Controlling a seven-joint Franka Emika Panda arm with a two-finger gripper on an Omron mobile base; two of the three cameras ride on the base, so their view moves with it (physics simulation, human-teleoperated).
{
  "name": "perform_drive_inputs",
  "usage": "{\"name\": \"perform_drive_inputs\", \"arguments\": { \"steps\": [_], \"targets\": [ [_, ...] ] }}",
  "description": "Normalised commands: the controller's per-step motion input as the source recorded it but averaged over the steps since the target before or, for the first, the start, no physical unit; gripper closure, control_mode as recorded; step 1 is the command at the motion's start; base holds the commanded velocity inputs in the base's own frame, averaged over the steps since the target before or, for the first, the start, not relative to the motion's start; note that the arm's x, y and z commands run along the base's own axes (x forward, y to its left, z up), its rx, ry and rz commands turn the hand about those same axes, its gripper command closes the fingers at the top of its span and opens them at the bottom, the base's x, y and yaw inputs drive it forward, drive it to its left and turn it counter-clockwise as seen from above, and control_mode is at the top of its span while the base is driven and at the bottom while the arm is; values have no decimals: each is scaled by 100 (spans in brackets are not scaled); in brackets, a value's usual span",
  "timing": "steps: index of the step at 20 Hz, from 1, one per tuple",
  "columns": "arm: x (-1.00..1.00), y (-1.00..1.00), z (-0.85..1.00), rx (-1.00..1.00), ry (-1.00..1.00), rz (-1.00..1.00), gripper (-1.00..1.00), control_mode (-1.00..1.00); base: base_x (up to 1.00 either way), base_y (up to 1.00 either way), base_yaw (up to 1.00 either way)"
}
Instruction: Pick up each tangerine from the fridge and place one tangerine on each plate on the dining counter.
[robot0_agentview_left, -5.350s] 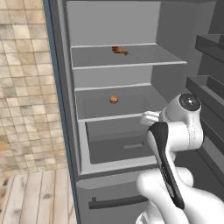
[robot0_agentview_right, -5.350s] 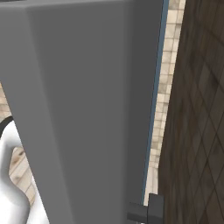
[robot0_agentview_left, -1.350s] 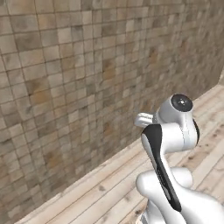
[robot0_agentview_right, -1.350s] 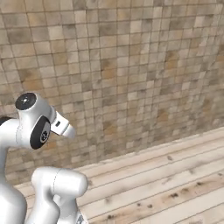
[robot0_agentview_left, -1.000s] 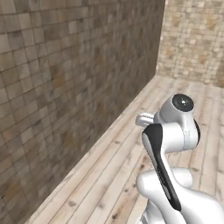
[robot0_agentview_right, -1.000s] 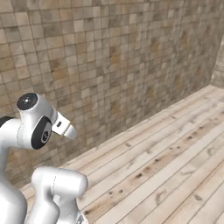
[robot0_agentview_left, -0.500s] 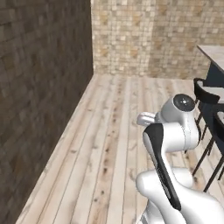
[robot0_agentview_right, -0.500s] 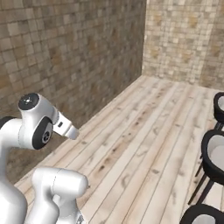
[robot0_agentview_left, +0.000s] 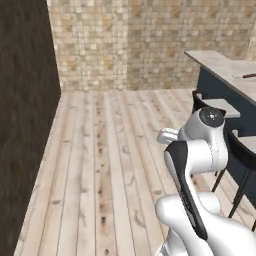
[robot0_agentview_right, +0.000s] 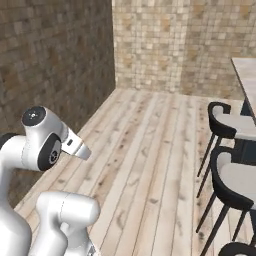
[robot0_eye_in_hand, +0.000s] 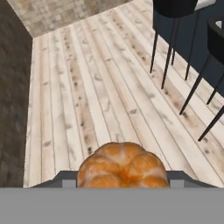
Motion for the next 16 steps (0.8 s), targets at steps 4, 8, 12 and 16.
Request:
{"name": "perform_drive_inputs", "arguments": {
  "steps": [4, 8, 12, 16],
  "targets": [
    [0, 0, 0, 0, 0, 0, 100, 100, 94, 31, -49],
    [0, 0, 0, 0, 0, 0, 100, 100, 99, 35, -49],
    [0, 0, 0, 0, 0, 0, 100, 100, 100, 35, -48],
    [0, 0, 0, 0, 0, 0, 100, 100, 85, 34, -48]
  ]
}}
